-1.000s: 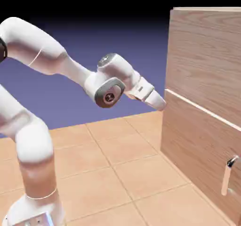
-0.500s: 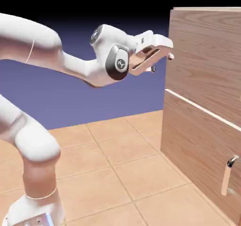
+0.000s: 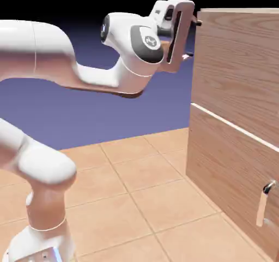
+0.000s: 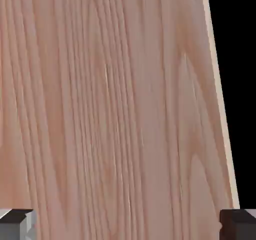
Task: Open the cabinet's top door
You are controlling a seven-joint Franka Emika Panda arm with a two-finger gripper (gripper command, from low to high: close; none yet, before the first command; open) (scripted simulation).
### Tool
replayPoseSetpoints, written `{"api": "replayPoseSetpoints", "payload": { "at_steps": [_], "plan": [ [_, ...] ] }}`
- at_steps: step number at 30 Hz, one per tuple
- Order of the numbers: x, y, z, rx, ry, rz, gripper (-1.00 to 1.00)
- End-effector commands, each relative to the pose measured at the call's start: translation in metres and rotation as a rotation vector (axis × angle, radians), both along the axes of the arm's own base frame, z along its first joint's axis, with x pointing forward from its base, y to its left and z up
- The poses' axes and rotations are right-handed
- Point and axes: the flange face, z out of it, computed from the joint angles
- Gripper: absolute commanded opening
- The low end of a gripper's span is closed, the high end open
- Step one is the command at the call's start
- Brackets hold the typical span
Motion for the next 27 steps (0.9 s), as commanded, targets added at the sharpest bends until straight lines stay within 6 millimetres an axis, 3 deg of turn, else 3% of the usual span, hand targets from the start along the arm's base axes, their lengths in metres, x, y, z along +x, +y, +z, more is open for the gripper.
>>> {"api": "replayPoseSetpoints", "payload": {
  "at_steps": [1, 8, 14, 20, 27],
  "plan": [
    [0.000, -0.005, 0.002, -0.043, -0.019, 0.005, 0.00],
    [0.003, -0.045, 0.006, -0.350, -0.135, 0.016, 0.00],
    [0.013, -0.084, -0.005, -0.617, -0.203, 0.007, 0.00],
    [0.030, -0.126, -0.028, -0.889, -0.238, -0.007, 0.00],
    [0.054, -0.176, -0.070, -1.215, -0.236, -0.012, 0.00]
  ]
}}
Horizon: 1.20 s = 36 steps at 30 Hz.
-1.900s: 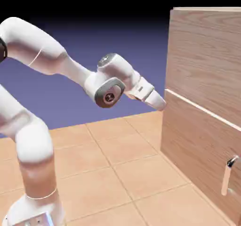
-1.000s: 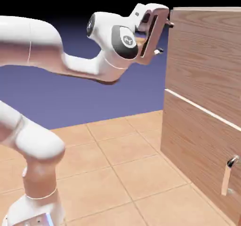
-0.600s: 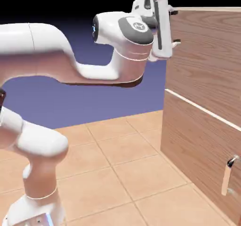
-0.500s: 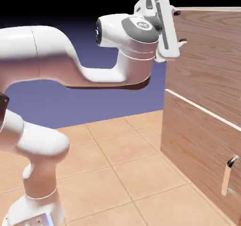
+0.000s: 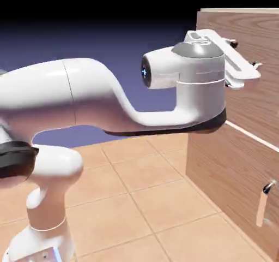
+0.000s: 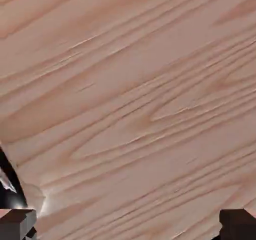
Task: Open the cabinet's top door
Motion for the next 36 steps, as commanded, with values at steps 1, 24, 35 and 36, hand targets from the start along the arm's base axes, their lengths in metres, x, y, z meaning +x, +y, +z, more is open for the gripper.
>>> {"api": "replayPoseSetpoints", "payload": {
  "at_steps": [1, 24, 35, 36],
  "plan": [
    [0.004, -0.007, -0.007, -0.047, 0.002, -0.006, 0.00],
    [0.023, -0.029, -0.056, -0.327, 0.049, -0.152, -1.00],
    [-0.039, 0.001, -0.056, -0.323, 0.071, -0.289, -1.00],
    [-0.044, 0.004, -0.056, -0.323, 0.073, -0.300, -1.00]
  ]
}}
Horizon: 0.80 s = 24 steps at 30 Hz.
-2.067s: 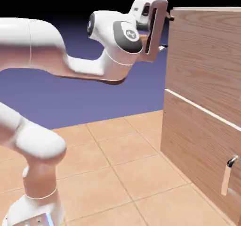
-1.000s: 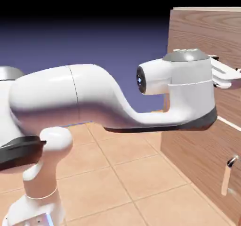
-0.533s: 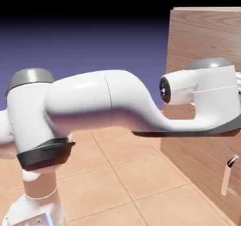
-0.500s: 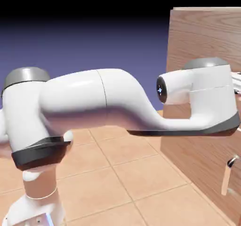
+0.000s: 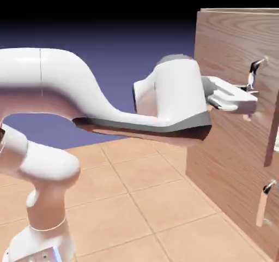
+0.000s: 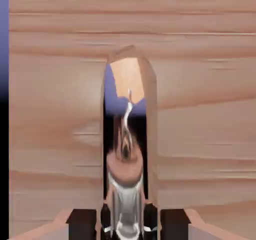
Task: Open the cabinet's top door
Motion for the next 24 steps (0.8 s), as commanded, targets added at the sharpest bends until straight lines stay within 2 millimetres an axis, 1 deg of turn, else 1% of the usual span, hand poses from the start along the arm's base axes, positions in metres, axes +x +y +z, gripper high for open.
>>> {"api": "replayPoseSetpoints", "payload": {
  "at_steps": [1, 12, 19, 24],
  "plan": [
    [-0.005, 0.003, 0.000, 0.000, 0.001, -0.011, -1.00],
    [-0.067, 0.047, 0.000, 0.000, 0.001, -0.164, -1.00],
    [-0.105, 0.082, 0.000, 0.001, 0.001, -0.269, -1.00],
    [-0.131, 0.111, 0.000, 0.000, 0.001, -0.348, -1.00]
  ]
}}
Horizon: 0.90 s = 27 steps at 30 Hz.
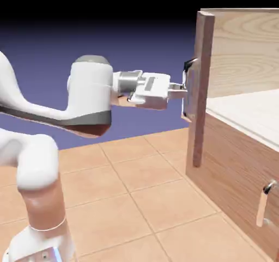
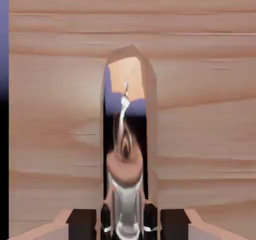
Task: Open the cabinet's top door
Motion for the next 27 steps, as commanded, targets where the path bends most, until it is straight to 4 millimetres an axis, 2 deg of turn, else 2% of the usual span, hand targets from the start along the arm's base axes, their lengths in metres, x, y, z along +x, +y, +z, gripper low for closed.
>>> {"api": "replayPoseSetpoints", "payload": {
  "at_steps": [1, 6, 18, 27],
  "plan": [
    [-0.004, 0.006, 0.000, 0.001, 0.000, -0.013, -1.00],
    [-0.022, 0.029, 0.000, 0.001, 0.000, -0.071, -1.00],
    [-0.049, 0.071, 0.000, 0.001, 0.000, -0.174, -1.00],
    [-0.076, 0.125, 0.000, 0.000, 0.000, -0.295, -1.00]
  ]
}}
